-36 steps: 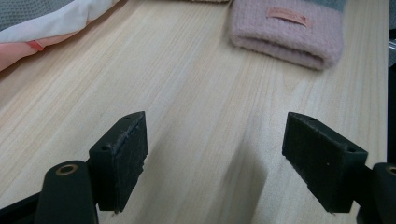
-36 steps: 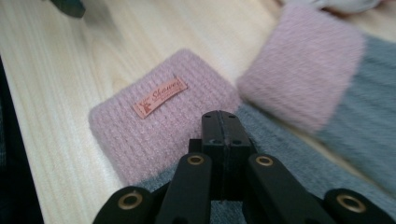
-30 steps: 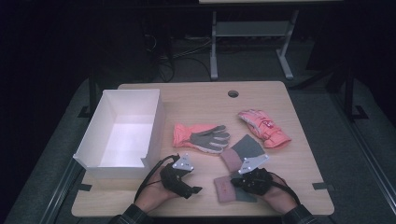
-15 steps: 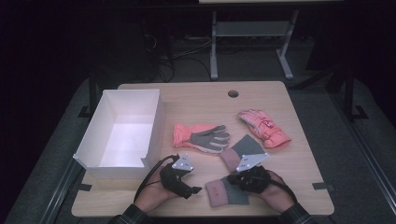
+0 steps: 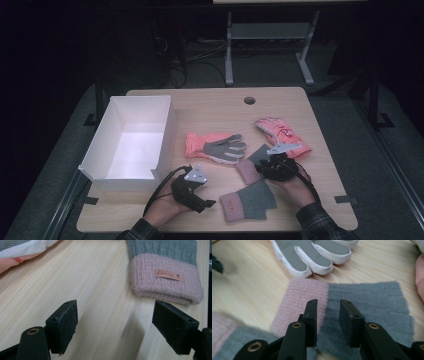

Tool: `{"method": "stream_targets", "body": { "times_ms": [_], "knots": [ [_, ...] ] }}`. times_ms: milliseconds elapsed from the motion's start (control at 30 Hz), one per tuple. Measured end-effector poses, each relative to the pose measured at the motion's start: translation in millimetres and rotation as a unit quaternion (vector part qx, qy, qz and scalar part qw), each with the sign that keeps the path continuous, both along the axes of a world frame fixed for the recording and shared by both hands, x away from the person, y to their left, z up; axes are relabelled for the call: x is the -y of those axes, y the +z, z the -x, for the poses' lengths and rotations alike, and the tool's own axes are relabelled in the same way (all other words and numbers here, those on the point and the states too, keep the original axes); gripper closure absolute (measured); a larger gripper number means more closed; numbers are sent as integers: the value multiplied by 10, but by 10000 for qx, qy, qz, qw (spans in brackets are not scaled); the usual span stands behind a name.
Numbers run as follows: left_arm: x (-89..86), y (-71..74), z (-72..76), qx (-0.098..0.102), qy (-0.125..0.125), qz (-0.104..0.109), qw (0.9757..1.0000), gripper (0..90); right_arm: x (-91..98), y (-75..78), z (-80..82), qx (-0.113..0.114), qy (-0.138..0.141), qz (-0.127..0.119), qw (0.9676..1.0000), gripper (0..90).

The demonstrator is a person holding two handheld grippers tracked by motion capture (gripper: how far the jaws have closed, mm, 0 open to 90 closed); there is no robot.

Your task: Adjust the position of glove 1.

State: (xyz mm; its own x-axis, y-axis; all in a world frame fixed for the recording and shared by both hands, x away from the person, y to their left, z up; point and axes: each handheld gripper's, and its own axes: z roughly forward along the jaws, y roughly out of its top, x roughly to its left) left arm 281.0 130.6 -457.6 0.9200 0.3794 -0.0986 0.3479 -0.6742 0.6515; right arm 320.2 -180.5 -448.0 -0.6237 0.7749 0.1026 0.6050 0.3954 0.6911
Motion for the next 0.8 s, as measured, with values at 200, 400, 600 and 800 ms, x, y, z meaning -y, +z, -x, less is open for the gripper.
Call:
{"method": "stream_targets", "body": {
  "times_ms": [200,400,600,800],
  "knots": [
    [-17,5,8,41,11,11,10000,203,-27,-111,-115,-205,-272,125,9993,634],
    [-15,5,1,32,43,10,10000,203,-66,-171,-130,-97,-382,159,9991,747],
    [-15,5,8,39,29,7,10000,203,-33,-182,-152,-96,-354,63,9993,866],
    [-29,14,2,21,35,11,10000,203,12,-130,-149,-114,-393,-135,9991,871]
  ]
}}
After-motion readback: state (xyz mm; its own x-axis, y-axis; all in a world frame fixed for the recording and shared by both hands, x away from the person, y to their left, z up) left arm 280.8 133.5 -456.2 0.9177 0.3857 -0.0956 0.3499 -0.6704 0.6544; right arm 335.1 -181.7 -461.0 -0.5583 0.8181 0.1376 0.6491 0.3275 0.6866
